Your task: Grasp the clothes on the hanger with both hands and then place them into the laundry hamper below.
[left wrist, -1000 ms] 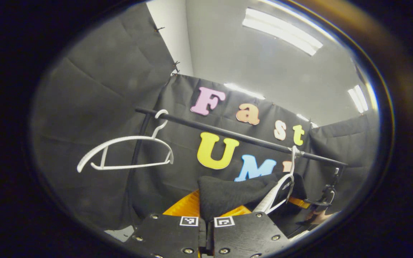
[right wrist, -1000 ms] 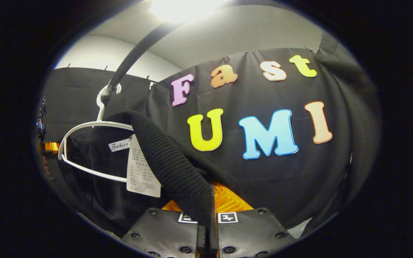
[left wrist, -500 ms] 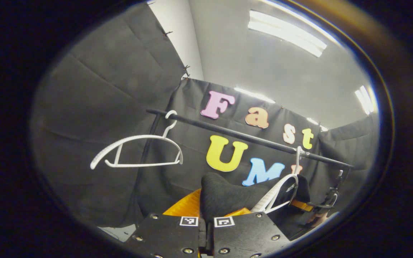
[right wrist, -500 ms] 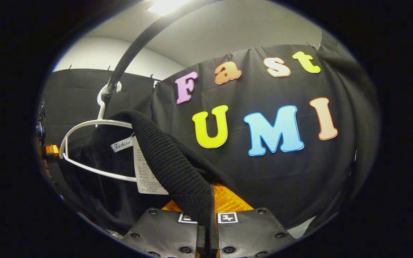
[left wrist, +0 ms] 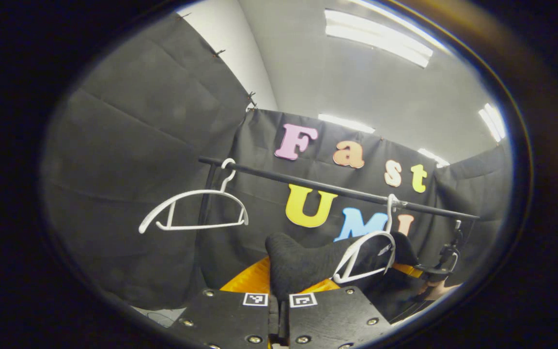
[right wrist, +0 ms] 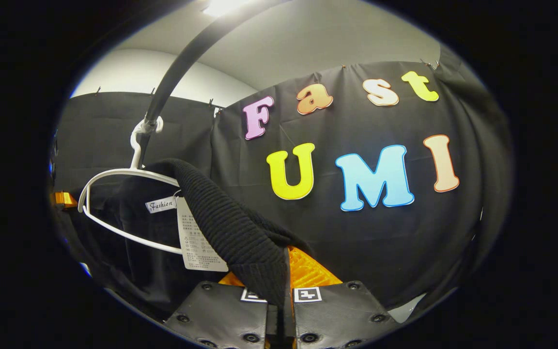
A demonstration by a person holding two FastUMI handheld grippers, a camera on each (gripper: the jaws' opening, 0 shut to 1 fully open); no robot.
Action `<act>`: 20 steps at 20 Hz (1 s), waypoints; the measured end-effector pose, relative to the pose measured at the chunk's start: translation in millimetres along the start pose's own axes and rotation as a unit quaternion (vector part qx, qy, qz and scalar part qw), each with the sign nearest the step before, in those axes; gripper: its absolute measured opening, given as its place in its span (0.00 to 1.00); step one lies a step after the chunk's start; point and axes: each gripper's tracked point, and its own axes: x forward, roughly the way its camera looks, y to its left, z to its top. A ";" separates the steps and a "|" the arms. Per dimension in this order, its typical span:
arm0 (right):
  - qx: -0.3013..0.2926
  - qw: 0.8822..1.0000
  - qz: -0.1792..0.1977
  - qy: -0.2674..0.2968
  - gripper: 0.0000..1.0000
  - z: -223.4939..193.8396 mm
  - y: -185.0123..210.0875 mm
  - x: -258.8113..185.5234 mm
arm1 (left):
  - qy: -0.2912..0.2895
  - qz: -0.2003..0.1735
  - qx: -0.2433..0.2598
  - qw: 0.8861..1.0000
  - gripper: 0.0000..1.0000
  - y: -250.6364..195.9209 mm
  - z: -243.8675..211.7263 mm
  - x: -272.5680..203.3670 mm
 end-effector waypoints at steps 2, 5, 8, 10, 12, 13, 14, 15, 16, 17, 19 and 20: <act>-0.011 1.000 -0.004 -0.001 0.09 -3.6 -0.4 2.4 | 0.007 0.005 -0.002 1.000 0.00 -1.2 -10.4 -2.3; -0.026 0.999 -0.018 -0.004 0.09 -7.4 -2.9 8.5 | 0.006 -0.001 -0.039 0.999 0.01 -5.8 -26.1 -1.4; -0.036 0.999 -0.030 -0.003 0.09 -13.4 -4.4 13.7 | 0.004 0.001 -0.073 0.997 0.01 4.0 -42.6 1.5; -0.060 0.998 -0.034 -0.005 0.09 -17.1 -5.2 19.7 | 0.006 0.007 -0.088 0.996 0.01 16.0 -52.9 7.2; -0.081 0.996 -0.035 0.001 0.09 -26.1 -8.4 30.3 | 0.028 0.016 -0.091 0.995 0.01 30.5 -71.6 11.5; -0.085 0.996 -0.037 0.005 0.09 -32.3 -12.9 38.3 | 0.040 0.016 -0.090 0.995 0.01 34.8 -81.7 11.9; -0.086 0.995 -0.040 0.007 0.09 -34.8 -15.3 43.3 | 0.051 0.015 -0.085 0.995 0.01 36.9 -91.3 7.3; -0.087 0.995 -0.043 0.006 0.09 -35.9 -16.0 45.8 | 0.060 0.016 -0.077 0.995 0.00 38.7 -101.5 3.2; -0.090 0.995 -0.044 0.005 0.09 -37.1 -16.1 47.4 | 0.067 0.018 -0.068 0.995 0.00 39.3 -109.1 1.5; -0.096 0.995 -0.042 0.006 0.09 -41.3 -14.7 49.7 | 0.070 0.020 -0.069 0.995 0.01 40.0 -115.0 0.7; -0.115 0.993 -0.037 0.013 0.09 -51.2 -11.2 53.0 | 0.075 0.023 -0.088 0.993 0.01 35.8 -128.7 4.0; -0.126 0.991 -0.033 0.015 0.09 -56.2 -8.5 55.0 | 0.078 0.026 -0.098 0.992 0.01 34.4 -136.9 6.8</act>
